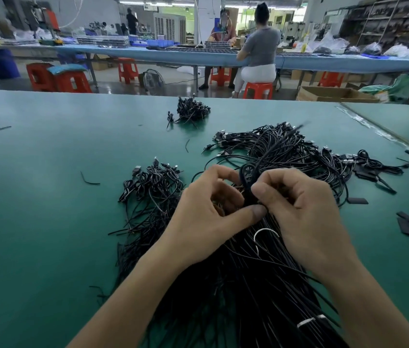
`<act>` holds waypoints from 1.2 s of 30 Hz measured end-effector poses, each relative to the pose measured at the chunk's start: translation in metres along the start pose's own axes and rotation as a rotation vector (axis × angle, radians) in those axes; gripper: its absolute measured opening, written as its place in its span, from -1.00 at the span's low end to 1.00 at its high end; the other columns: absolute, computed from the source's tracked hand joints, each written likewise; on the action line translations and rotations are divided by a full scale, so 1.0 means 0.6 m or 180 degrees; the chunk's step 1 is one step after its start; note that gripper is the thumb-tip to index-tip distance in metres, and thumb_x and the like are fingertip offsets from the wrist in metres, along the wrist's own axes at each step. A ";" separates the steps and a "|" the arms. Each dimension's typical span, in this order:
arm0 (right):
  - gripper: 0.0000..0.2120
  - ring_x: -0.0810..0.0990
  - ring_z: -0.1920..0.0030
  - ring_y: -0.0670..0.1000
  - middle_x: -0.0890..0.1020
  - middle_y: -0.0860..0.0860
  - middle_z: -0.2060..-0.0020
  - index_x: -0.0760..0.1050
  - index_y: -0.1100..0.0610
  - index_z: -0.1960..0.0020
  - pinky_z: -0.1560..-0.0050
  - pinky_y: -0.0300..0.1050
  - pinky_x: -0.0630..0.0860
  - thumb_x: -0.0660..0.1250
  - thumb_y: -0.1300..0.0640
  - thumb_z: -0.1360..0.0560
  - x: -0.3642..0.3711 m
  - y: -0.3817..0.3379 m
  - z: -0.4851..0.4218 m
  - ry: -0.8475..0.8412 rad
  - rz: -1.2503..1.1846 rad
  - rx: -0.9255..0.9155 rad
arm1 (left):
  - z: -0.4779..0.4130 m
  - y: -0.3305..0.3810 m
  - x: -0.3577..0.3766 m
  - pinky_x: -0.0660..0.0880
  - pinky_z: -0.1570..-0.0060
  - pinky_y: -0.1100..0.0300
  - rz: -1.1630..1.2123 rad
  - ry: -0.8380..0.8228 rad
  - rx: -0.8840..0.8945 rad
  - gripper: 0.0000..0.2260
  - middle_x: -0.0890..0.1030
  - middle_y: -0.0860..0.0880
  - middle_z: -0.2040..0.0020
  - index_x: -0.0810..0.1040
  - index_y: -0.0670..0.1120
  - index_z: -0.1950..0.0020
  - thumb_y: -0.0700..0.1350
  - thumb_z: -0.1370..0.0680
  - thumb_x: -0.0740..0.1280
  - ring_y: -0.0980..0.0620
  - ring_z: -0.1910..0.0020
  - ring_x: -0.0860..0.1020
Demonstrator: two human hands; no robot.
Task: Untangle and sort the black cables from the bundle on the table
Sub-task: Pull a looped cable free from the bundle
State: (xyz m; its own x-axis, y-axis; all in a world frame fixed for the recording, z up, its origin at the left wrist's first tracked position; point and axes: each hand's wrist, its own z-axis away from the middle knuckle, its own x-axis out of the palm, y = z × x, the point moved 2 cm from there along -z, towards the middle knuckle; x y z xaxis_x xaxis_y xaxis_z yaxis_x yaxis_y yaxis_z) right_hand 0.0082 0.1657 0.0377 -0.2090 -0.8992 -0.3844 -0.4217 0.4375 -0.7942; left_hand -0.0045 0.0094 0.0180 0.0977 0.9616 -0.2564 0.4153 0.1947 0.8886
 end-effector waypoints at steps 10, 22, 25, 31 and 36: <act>-0.84 0.44 0.43 -0.18 0.57 -0.17 0.40 0.57 0.03 0.20 0.37 -0.39 0.30 0.38 0.15 -0.56 0.034 0.015 0.008 -0.0218 -0.0417 0.0121 | -0.006 -0.003 -0.001 0.61 0.22 -0.14 0.0284 0.0298 -0.0298 -0.83 0.70 -0.09 0.28 0.64 0.05 0.04 -0.18 -0.45 0.51 -0.21 0.31 0.66; -0.78 0.28 0.49 -0.09 0.43 -0.05 0.51 0.61 0.11 0.22 0.52 -0.30 0.20 0.35 0.08 -0.58 0.048 0.044 0.018 -0.0421 -0.1018 0.1261 | -0.007 -0.014 -0.007 0.59 0.12 0.26 0.0714 0.0205 -0.0510 -0.66 0.74 -0.04 0.13 0.58 0.09 -0.11 -0.21 -0.43 0.54 0.06 0.18 0.69; -0.80 0.32 0.51 -0.15 0.45 -0.07 0.51 0.64 0.12 0.18 0.52 -0.35 0.26 0.35 0.06 -0.56 0.046 0.048 0.019 -0.0425 -0.1200 0.1477 | -0.009 -0.019 -0.011 0.60 0.05 0.15 0.0569 0.0245 -0.0426 -0.39 0.73 -0.03 0.08 0.44 0.20 -0.27 -0.18 -0.33 0.59 0.05 0.14 0.67; -0.78 0.32 0.46 -0.11 0.44 -0.06 0.50 0.61 0.11 0.22 0.48 -0.31 0.28 0.36 0.05 -0.57 0.048 0.057 0.018 -0.0230 -0.1143 0.1612 | -0.008 -0.010 -0.010 0.56 0.03 0.27 0.0199 0.0132 -0.0003 -0.60 0.74 0.00 0.08 0.70 -0.02 0.06 -0.51 -0.36 0.41 0.09 0.07 0.68; -0.74 0.33 0.51 -0.16 0.45 -0.13 0.55 0.60 0.07 0.30 0.51 -0.36 0.30 0.36 0.10 -0.57 0.039 0.058 0.013 0.0066 -0.1029 0.1463 | -0.005 0.002 -0.001 0.54 0.01 0.32 0.0246 -0.0112 -0.0118 -0.55 0.74 0.03 0.04 0.72 -0.13 0.17 -0.59 -0.43 0.17 0.13 -0.01 0.67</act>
State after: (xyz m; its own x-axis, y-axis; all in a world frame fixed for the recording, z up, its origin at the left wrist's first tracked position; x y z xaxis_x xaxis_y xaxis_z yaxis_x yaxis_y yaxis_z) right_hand -0.0046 0.1600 -0.0023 -0.1522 -0.9850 -0.0819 -0.0403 0.0889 -0.9952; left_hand -0.0067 0.0098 0.0204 0.1602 0.9668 -0.1990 0.3715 0.1277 0.9196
